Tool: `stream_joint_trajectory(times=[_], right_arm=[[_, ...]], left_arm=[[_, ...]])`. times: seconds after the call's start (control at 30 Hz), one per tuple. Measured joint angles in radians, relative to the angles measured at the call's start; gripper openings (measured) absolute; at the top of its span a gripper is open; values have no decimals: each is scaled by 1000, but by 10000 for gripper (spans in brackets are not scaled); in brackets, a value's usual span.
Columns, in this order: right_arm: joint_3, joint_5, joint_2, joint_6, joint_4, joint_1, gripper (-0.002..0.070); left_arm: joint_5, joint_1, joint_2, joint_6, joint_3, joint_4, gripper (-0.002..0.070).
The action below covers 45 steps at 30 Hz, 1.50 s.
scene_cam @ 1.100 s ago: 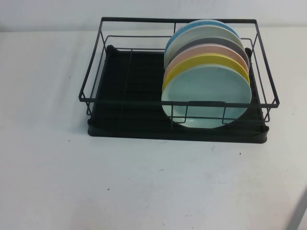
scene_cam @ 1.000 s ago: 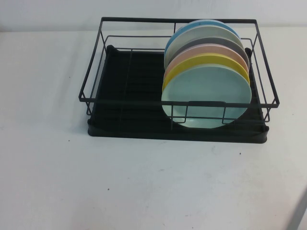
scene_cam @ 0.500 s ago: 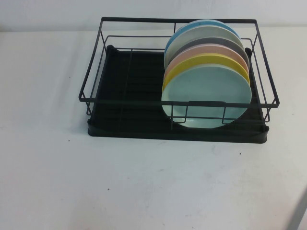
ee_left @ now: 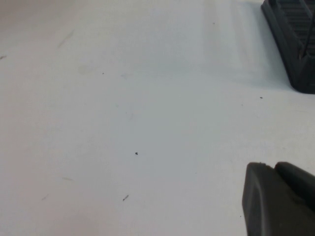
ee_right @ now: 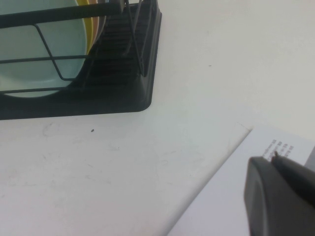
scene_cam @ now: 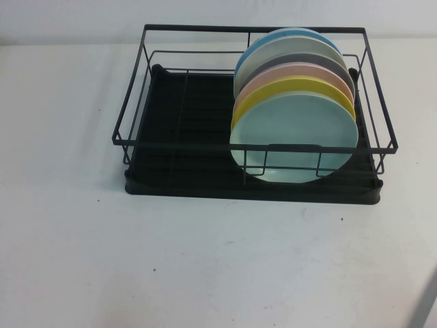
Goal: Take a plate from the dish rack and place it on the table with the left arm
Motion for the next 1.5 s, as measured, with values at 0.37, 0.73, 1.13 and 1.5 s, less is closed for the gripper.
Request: stream_joint_trajectory(times=[0.37,0.73,1.13,1.5], right_arm=[[0,0,0,0,0,0,-18],[0,0,0,0,0,0,-18],[0,0,0,0,0,0,-18],[0,0,0,0,0,0,-18]], left_arm=[[-89,0,0,-124,0,-82,-4],[-324,-2,0,-368,2,-503,-4],[177,-2,228,-9,-427,-412,-4],[803,-15,849,926,-1046,-625,-4]])
